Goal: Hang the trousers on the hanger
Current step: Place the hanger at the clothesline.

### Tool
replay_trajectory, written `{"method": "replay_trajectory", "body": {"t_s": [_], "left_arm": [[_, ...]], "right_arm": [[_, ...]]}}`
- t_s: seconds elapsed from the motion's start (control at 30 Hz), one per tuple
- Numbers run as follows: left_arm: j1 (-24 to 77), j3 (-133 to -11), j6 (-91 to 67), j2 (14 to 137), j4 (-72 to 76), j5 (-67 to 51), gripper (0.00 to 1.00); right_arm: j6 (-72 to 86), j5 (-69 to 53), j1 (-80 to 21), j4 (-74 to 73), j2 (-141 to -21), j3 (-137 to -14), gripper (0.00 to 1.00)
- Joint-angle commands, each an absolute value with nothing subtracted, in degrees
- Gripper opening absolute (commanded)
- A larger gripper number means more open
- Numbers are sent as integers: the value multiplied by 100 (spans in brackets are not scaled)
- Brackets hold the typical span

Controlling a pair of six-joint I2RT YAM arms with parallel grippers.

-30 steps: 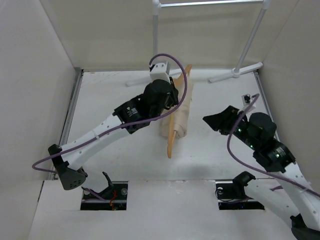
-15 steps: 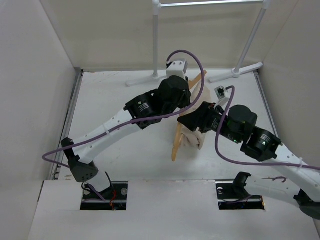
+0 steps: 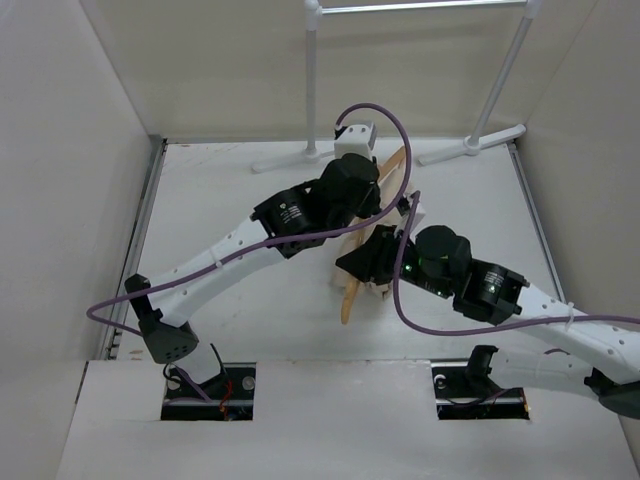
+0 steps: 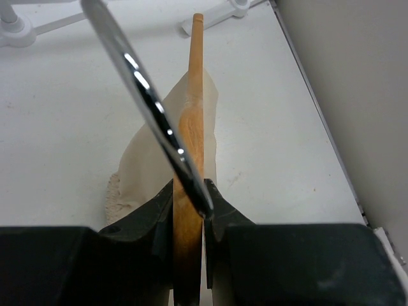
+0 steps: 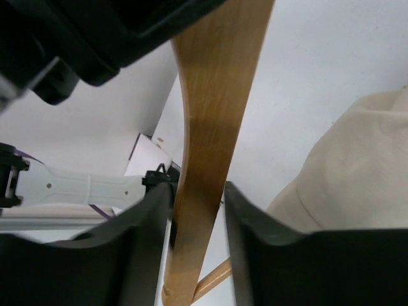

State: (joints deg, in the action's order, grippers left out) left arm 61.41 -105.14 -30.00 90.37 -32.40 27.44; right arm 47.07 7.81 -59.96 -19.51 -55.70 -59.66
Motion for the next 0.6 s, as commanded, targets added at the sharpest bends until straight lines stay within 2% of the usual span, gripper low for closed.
{"method": "replay_trajectory", "body": {"t_s": [0.0, 0.1, 0.17, 0.23, 0.4, 0.57], "left_arm": [[6157, -10661, -3032, 8736, -2523, 2892, 2], [6130, -10591, -3050, 8693, -2505, 2979, 5], [6087, -10477, -3076, 8605, -2461, 3023, 16], [6034, -10258, -3076, 8412, -2269, 3023, 37], [5902, -9651, -3085, 7753, -1759, 3023, 100], [5867, -9352, -3067, 7077, -1696, 3023, 100]], "right_arm": [[4886, 932, -6077, -1336, -5581, -5968, 38], [5053, 1010, -6077, -1231, -5502, -5959, 22], [5176, 1020, -6077, -1047, -5345, -5933, 18], [5343, 958, -5999, -880, -5204, -5898, 16], [5440, 511, -5323, -800, -5080, -6090, 14], [5283, 185, -4708, -835, -5334, -6415, 13]]}}
